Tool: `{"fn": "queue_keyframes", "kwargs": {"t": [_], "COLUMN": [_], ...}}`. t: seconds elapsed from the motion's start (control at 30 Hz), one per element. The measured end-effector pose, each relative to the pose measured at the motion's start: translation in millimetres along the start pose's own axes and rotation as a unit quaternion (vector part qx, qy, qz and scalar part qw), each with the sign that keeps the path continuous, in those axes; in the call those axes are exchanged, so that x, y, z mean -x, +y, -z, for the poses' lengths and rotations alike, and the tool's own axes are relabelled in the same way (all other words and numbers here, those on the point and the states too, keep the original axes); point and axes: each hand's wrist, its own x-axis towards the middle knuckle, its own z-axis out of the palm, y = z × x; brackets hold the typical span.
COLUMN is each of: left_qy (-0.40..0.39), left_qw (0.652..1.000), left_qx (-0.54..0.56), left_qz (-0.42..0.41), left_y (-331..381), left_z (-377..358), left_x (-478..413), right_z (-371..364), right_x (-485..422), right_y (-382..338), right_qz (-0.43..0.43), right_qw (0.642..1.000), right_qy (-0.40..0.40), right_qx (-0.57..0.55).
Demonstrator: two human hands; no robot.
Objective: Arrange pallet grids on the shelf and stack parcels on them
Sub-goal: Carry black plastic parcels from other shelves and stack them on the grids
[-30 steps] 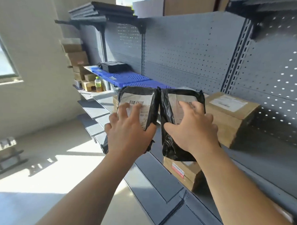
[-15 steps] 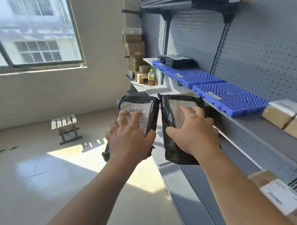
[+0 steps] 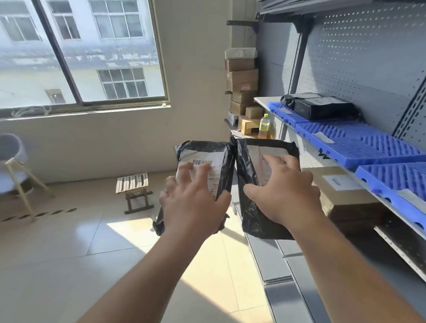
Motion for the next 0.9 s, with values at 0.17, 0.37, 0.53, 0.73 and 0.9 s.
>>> {"fn": "queue_keyframes", "kwargs": {"t": [0.17, 0.37, 0.53, 0.73, 0.9], "left_qy": [0.020, 0.033, 0.039, 0.017, 0.000], "left_qw": [0.999, 0.997, 0.998, 0.999, 0.995], "left_qx": [-0.009, 0.003, 0.013, 0.029, 0.045], "left_qz": [0.034, 0.065, 0.038, -0.025, -0.091], "left_y": [7, -6, -18, -22, -2], "left_z": [-16, -39, -64, -93, -119], "left_x": [-72, -160, -252, -377, -466], "right_z": [-17, -44, -63, -75, -77], "right_x": [-86, -174, -256, -355, -414], "right_y": [-13, -34, -58, -84, -83], "right_qz": [0.041, 0.063, 0.051, -0.019, -0.088], "right_qw": [0.999, 0.998, 0.999, 0.998, 0.991], "right_qy": [-0.010, -0.020, 0.008, 0.048, 0.088], "right_qx": [-0.010, -0.003, 0.003, 0.022, 0.045]}}
